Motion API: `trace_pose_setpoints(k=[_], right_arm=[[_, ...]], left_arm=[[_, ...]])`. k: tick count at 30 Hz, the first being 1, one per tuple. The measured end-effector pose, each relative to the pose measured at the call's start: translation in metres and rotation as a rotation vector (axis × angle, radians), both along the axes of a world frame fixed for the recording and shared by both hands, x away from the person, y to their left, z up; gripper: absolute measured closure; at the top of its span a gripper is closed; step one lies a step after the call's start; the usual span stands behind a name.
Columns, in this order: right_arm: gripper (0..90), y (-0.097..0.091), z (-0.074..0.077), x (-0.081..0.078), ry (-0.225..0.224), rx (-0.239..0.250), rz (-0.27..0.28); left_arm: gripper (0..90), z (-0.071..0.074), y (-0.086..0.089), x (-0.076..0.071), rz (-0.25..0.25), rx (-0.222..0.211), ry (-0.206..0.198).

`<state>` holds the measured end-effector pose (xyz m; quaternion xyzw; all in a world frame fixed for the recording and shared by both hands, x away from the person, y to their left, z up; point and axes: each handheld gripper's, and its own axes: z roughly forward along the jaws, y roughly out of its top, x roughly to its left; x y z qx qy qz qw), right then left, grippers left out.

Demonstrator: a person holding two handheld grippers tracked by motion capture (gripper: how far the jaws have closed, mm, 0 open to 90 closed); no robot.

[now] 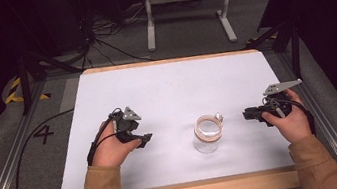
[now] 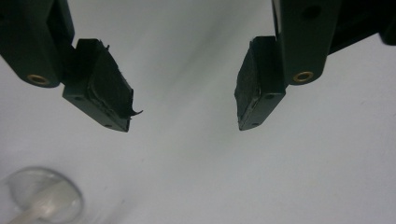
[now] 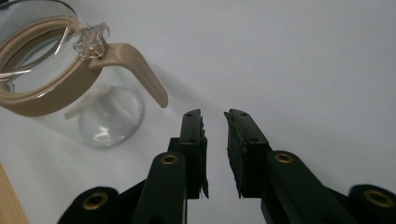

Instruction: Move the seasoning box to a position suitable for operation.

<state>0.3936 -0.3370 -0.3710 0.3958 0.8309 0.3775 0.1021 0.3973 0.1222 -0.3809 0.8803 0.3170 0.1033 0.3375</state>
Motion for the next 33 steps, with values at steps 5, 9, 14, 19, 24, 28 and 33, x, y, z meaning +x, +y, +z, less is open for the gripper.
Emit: trace_pose_setpoints(k=[5, 9, 14, 19, 24, 28, 33], right_arm=[[82.9, 0.008, -0.001, -0.003, 0.027, -0.029, 0.047], [87.6, 0.015, 0.0, -0.006, 0.037, -0.053, 0.09], [90.0, 0.029, 0.004, -0.014, 0.045, -0.068, 0.16], [90.0, 0.046, 0.003, -0.019, 0.064, -0.111, 0.243], [90.0, 0.054, 0.002, -0.021, 0.069, -0.122, 0.273], [90.0, 0.056, -0.001, -0.02, 0.033, -0.111, 0.252], [90.0, 0.054, -0.012, -0.014, -0.027, -0.089, 0.191]], left_arm=[[40.3, 0.007, -0.009, -0.004, 0.004, -0.063, -0.018], [43.8, 0.01, -0.011, -0.006, -0.005, -0.088, -0.002], [47.2, 0.014, -0.014, -0.01, -0.015, -0.136, 0.021], [52.1, 0.02, -0.021, -0.017, -0.045, -0.197, 0.042], [50.4, 0.022, -0.026, -0.021, -0.071, -0.189, 0.029], [46.4, 0.021, -0.028, -0.021, -0.08, -0.162, 0.007], [43.4, 0.019, -0.028, -0.021, -0.073, -0.151, -0.005]])
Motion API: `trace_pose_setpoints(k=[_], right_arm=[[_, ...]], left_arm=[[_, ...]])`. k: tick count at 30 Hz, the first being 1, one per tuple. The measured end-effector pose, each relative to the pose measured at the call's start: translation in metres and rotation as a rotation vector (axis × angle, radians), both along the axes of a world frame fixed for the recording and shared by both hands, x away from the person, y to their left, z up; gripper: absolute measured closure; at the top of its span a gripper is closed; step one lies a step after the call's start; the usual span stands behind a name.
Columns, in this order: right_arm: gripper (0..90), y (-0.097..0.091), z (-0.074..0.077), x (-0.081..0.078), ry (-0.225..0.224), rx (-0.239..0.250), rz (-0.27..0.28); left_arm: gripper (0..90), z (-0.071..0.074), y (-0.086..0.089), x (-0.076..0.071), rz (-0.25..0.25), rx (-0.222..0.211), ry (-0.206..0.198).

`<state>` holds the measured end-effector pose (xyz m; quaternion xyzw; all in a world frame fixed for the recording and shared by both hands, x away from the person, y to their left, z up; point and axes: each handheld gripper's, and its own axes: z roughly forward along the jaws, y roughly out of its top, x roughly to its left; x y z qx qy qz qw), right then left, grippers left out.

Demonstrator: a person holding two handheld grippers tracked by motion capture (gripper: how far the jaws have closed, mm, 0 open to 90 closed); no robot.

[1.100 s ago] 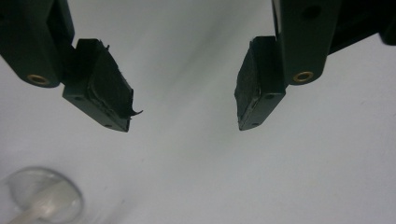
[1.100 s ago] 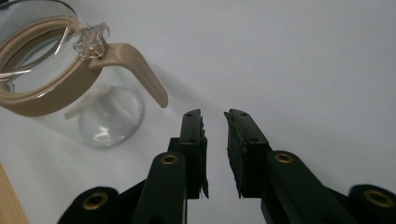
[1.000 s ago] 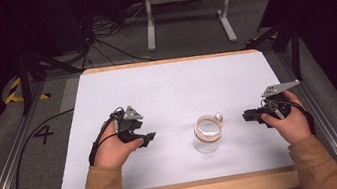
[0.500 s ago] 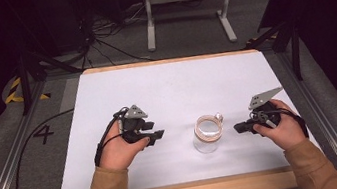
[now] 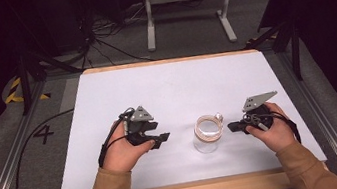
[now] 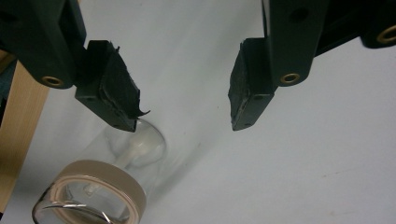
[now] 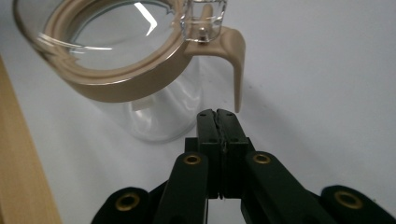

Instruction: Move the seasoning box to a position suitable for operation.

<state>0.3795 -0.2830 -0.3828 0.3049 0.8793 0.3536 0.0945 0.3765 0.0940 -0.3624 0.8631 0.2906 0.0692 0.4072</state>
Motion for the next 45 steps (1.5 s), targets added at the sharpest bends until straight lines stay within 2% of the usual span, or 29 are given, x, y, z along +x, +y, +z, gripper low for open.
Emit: trace_pose_setpoints(k=[1, 3, 8, 18, 22, 29, 34, 39, 43, 45], right_arm=[[90.0, 0.0, 0.0, 0.0, 0.0, 0.0, 0.0], [90.0, 0.001, -0.002, 0.002, -0.028, -0.002, -0.018], [90.0, 0.006, -0.004, 0.008, -0.048, 0.006, -0.011], [90.0, 0.009, -0.009, 0.019, -0.047, -0.019, -0.017], [90.0, 0.01, -0.01, 0.023, -0.042, -0.007, -0.019], [90.0, 0.014, -0.011, 0.036, -0.075, 0.035, 0.003], [90.0, 0.014, -0.01, 0.047, -0.068, 0.077, 0.026], [90.0, 0.021, -0.011, 0.055, -0.08, 0.078, 0.041], [90.0, 0.018, -0.01, 0.053, -0.086, 0.077, 0.035], [90.0, 0.013, -0.008, 0.048, -0.106, 0.066, 0.02]], left_arm=[[43.0, 0.0, 0.0, 0.0, 0.0, 0.0, 0.0], [42.4, -0.001, 0.002, -0.001, 0.006, 0.008, 0.001], [40.6, -0.002, 0.012, -0.006, 0.038, 0.01, 0.0], [39.4, -0.005, 0.02, -0.013, 0.065, 0.016, 0.009], [38.9, -0.006, 0.025, -0.016, 0.073, 0.019, 0.011], [38.4, -0.009, 0.036, -0.026, 0.113, 0.021, 0.02], [38.2, -0.011, 0.046, -0.032, 0.137, 0.023, 0.025], [38.2, -0.011, 0.053, -0.038, 0.167, 0.018, 0.025], [38.4, -0.011, 0.051, -0.035, 0.16, 0.021, 0.021], [42.9, -0.011, 0.044, -0.03, 0.145, 0.016, 0.028]])
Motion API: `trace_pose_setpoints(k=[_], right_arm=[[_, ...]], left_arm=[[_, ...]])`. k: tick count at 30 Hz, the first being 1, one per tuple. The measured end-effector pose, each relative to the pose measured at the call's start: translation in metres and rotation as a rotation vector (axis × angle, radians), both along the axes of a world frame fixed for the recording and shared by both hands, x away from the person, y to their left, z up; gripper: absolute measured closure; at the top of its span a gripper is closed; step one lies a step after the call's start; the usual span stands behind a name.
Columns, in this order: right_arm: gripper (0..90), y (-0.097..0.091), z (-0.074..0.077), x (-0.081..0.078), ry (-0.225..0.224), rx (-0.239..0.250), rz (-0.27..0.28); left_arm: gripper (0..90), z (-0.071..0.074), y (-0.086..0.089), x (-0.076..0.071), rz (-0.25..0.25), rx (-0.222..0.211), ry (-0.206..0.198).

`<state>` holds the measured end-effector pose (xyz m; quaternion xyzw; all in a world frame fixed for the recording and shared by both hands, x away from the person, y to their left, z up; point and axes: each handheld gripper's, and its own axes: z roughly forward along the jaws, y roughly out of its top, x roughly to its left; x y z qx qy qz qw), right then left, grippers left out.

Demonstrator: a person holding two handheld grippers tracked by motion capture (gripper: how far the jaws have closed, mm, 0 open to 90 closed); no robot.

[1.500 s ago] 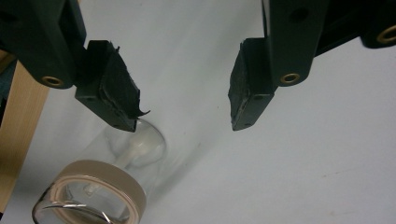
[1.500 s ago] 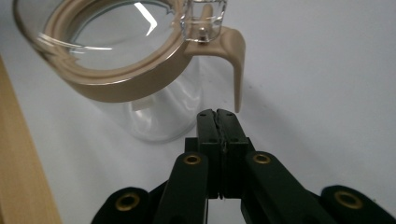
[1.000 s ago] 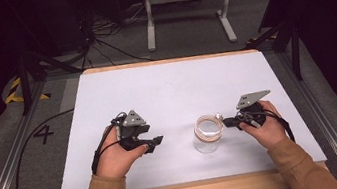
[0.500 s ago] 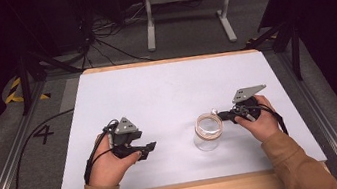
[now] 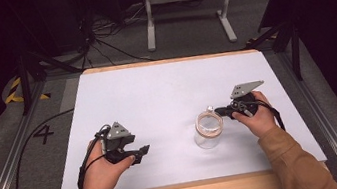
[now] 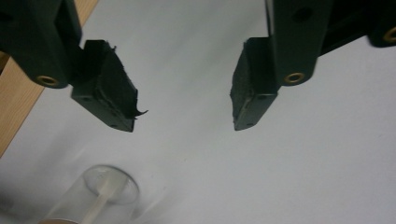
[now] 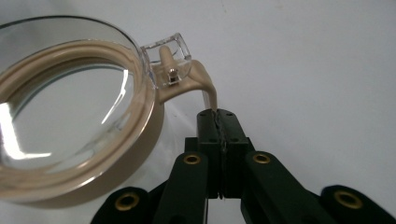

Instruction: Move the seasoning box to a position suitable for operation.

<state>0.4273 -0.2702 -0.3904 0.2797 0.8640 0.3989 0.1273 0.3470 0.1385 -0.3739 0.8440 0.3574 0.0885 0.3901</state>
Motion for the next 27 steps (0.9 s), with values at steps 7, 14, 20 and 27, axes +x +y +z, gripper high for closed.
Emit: trace_pose_setpoints(k=[7, 14, 20, 27], right_arm=[[90.0, -0.028, 0.004, -0.022, -0.003, 0.01, -0.067], [90.0, -0.047, 0.002, -0.045, -0.001, 0.002, -0.109], [90.0, -0.055, -0.001, -0.059, 0.001, -0.007, -0.132], [89.9, -0.056, -0.005, -0.068, 0.003, -0.022, -0.14]], left_arm=[[71.5, -0.009, -0.039, 0.026, -0.096, -0.054, -0.003], [86.2, -0.032, -0.089, 0.047, -0.161, -0.081, -0.023], [85.9, -0.048, -0.117, 0.058, -0.163, -0.106, -0.04], [84.6, -0.063, -0.136, 0.064, -0.197, -0.052, -0.032]])
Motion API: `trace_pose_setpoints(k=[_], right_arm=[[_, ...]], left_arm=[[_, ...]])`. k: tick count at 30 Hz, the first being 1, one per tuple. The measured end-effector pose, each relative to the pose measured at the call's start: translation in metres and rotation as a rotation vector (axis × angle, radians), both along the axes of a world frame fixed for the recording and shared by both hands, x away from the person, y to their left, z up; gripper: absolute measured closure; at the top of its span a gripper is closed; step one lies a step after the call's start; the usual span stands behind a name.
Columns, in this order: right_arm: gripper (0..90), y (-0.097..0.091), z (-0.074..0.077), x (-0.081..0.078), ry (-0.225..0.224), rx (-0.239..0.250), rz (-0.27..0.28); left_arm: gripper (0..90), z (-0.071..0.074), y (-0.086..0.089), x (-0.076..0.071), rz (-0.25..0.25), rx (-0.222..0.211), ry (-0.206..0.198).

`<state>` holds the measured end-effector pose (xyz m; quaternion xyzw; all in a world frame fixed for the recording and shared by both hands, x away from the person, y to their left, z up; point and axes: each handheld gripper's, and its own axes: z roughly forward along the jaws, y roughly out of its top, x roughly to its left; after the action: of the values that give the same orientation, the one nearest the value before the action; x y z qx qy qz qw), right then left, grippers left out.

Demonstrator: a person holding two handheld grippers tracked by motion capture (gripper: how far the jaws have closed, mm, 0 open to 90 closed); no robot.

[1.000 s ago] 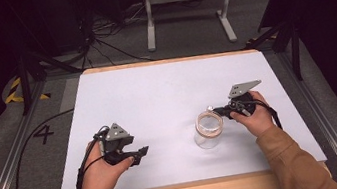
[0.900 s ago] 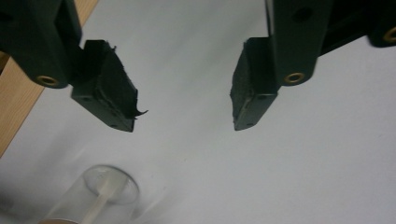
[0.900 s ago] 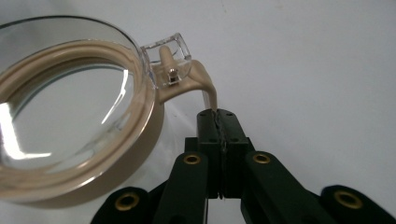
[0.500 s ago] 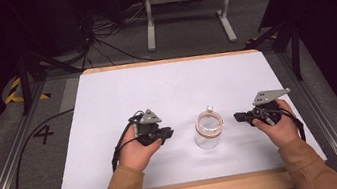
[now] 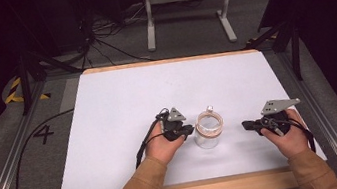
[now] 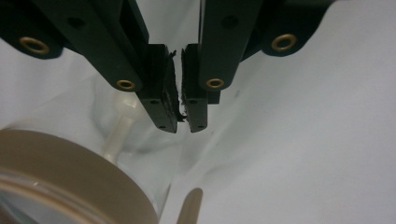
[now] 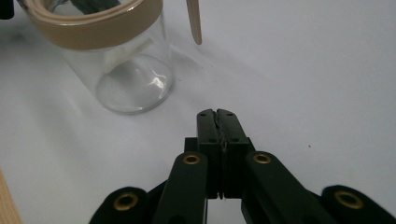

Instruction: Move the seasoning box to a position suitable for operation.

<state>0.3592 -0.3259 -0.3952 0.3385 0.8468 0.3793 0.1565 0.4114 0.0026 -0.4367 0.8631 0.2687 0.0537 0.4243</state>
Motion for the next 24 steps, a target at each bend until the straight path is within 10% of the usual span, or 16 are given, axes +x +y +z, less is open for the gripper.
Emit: trace_pose_setpoints(k=[24], right_arm=[[89.8, 0.001, -0.002, 0.001, 0.0, -0.005, 0.007]], left_arm=[[89.8, 0.01, -0.013, -0.015, -0.107, 0.029, 0.075]])
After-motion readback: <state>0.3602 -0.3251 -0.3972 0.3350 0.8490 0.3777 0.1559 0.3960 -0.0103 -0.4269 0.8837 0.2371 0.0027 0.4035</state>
